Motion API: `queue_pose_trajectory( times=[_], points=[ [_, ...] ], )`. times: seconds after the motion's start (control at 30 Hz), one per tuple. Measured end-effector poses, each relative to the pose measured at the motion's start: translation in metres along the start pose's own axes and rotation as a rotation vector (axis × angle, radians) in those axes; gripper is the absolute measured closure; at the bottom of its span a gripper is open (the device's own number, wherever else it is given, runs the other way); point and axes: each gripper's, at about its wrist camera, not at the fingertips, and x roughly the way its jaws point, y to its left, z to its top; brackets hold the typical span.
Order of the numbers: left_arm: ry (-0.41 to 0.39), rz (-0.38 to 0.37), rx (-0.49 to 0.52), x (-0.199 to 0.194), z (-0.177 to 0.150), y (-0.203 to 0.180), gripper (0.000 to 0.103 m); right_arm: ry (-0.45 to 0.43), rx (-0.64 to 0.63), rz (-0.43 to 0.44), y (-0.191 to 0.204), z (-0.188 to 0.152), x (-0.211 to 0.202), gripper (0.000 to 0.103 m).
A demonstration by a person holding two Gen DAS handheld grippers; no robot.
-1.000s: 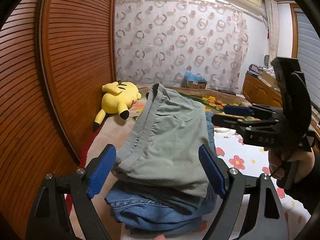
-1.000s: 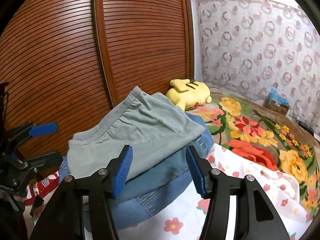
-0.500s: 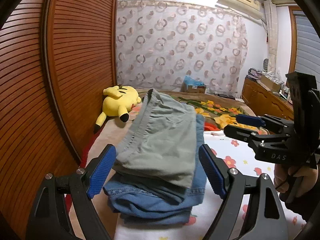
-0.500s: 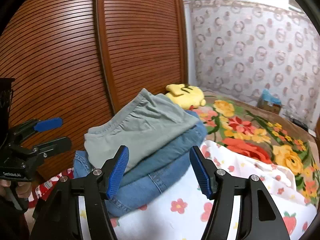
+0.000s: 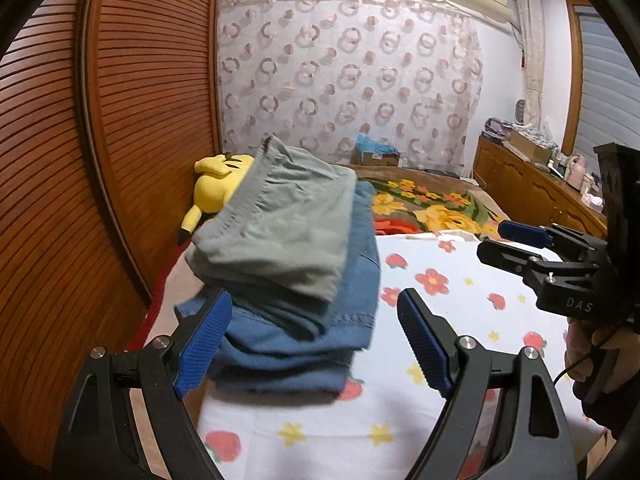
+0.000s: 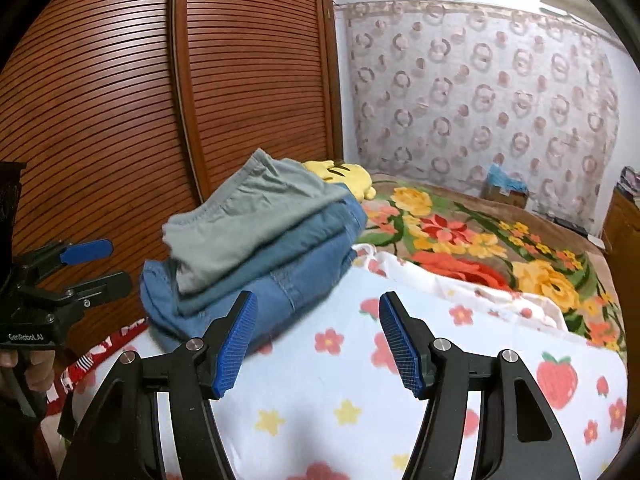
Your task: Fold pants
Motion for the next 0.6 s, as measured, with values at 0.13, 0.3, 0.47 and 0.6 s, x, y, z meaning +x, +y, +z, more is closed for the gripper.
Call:
queue_pose_trajectory(
  times=[0.13, 0.3, 0.47, 0.6],
  points=[
    [0.001, -0.024, 0.012, -0.008, -0.01, -0.016, 0.018, 0.0, 0.008, -0.004, 0.006, -0.009, -0.018, 0.038],
    [-0.006, -0.045, 0.02, -0.02, -0.023, -0.035, 0.018, -0.01, 0.008, -0.046, 0.014, -0.025, -0.045, 0.036],
    [-0.024, -0.074, 0.038, -0.036, -0.032, -0.055, 0.018, -0.028, 0.042, -0.08, 0.017, -0.038, -0.075, 0.033],
    [-0.03, -0.099, 0.057, -0.046, -0.036, -0.07, 0.018, -0.041, 0.058, -0.11, 0.023, -0.053, -0.098, 0.033]
  ],
)
